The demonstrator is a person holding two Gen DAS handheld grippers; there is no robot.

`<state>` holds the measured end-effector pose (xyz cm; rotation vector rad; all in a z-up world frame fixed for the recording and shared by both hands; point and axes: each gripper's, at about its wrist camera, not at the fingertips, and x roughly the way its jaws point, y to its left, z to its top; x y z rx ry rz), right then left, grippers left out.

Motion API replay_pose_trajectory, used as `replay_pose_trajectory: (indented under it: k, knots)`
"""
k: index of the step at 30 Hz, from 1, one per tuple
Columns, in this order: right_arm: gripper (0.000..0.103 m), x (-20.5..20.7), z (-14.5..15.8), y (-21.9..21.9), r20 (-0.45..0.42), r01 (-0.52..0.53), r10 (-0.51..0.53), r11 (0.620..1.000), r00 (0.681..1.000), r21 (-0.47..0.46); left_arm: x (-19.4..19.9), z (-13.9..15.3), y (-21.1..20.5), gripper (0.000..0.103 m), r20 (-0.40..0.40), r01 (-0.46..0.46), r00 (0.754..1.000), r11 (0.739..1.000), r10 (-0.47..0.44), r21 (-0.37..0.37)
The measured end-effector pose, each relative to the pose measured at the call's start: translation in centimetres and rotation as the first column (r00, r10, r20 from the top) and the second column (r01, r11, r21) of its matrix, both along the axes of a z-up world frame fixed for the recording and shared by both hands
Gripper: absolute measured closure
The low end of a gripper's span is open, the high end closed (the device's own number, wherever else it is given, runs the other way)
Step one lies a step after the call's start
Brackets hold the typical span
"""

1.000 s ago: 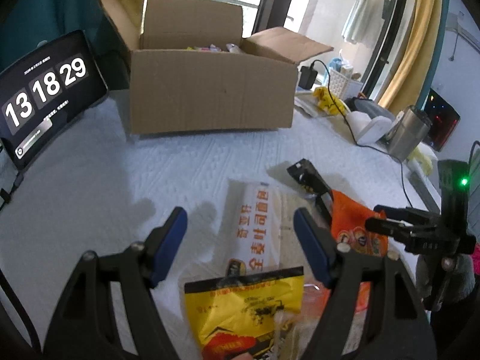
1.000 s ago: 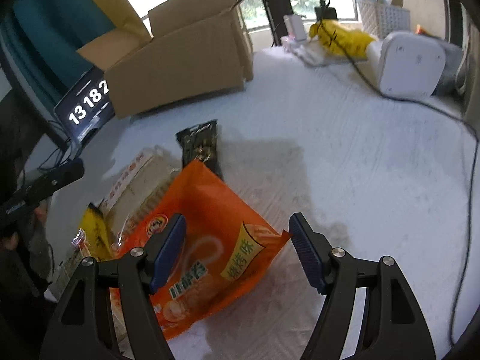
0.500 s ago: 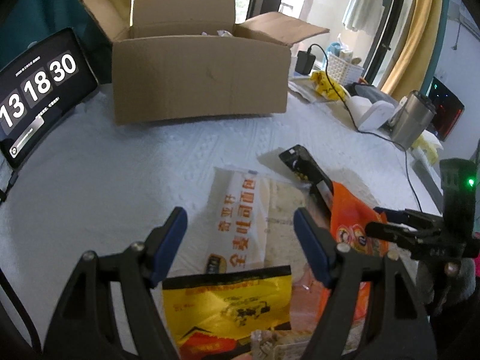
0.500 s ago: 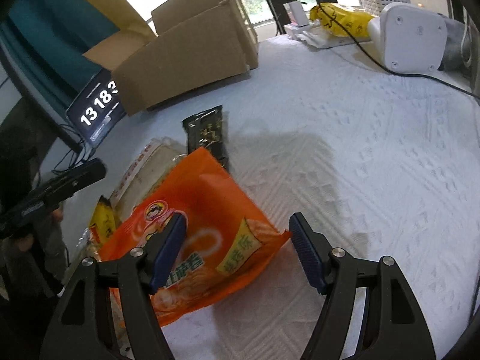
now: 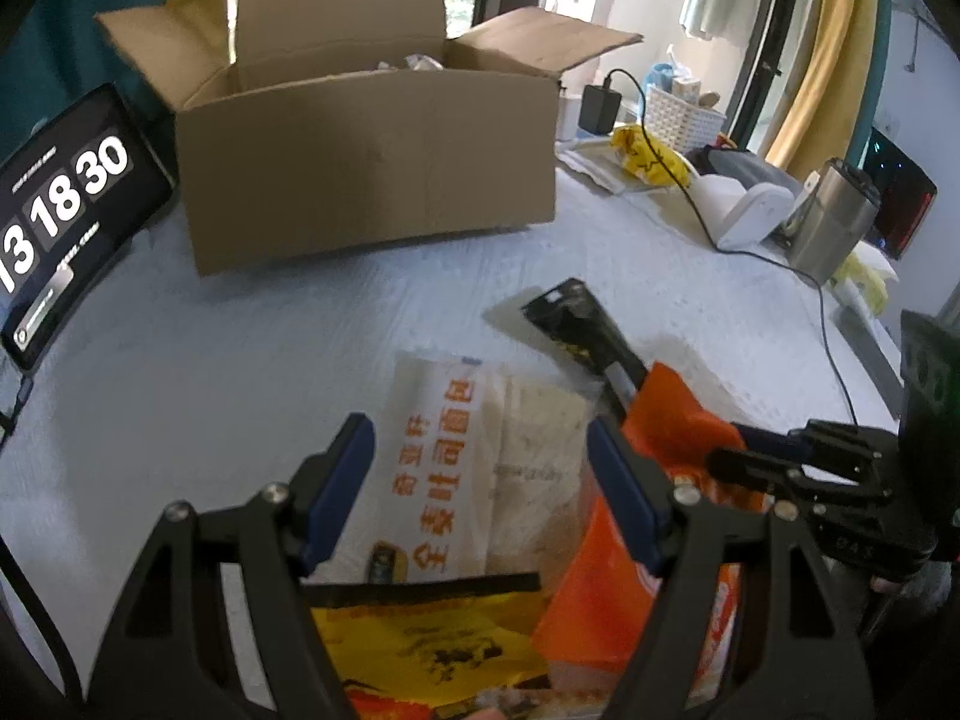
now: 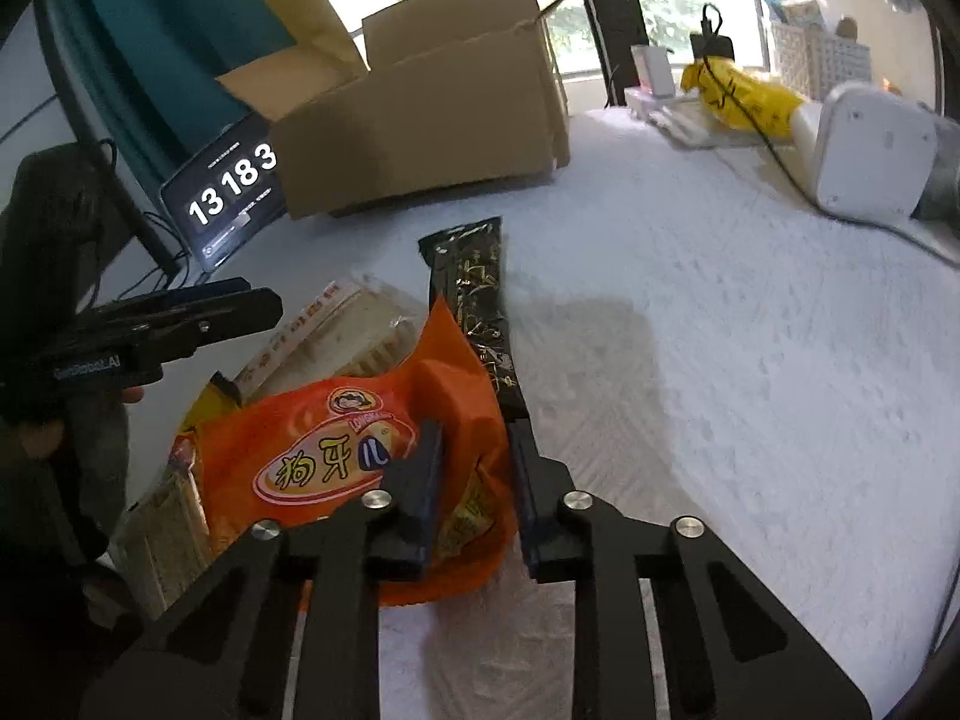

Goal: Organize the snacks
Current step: 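Grasp the black snack bag with left while right grasps the orange chip bag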

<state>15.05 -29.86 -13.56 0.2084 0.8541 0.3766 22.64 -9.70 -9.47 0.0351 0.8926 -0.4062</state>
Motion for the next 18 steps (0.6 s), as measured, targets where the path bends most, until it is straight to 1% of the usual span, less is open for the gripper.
replay_pose_trajectory:
  k: [3,5,9,14,16,18]
  knots:
    - [0.087,0.1,0.7,-1.2,0.029,0.014,-0.014,1.000,0.999,0.015,0.4,0.4,-1.0,0.028,0.005,0.013,1.000,1.000,-0.013,0.011]
    - [0.088,0.3,1.6,-2.8,0.054,0.035,-0.037,0.999,0.998,0.038,0.8,0.5,-1.7,0.028,0.004,0.024,1.000,1.000,-0.024,0.016]
    - [0.089,0.8,3.1,-5.9,0.095,0.090,-0.096,0.994,0.991,0.067,1.8,0.5,-3.9,0.028,-0.007,0.064,0.998,0.998,-0.063,0.027]
    - [0.090,1.4,4.3,-10.5,0.136,0.217,-0.228,0.972,0.964,0.093,2.9,0.2,-7.0,0.028,-0.030,0.122,0.992,0.992,-0.121,0.033]
    - [0.090,1.6,4.4,-12.0,0.148,0.258,-0.271,0.961,0.951,0.101,3.6,-0.4,-8.3,0.028,-0.054,0.141,0.989,0.989,-0.138,0.048]
    - [0.090,1.8,4.4,-12.9,0.153,0.289,-0.304,0.951,0.940,0.110,4.5,-1.3,-9.4,0.028,-0.099,0.157,0.983,0.986,-0.152,0.047]
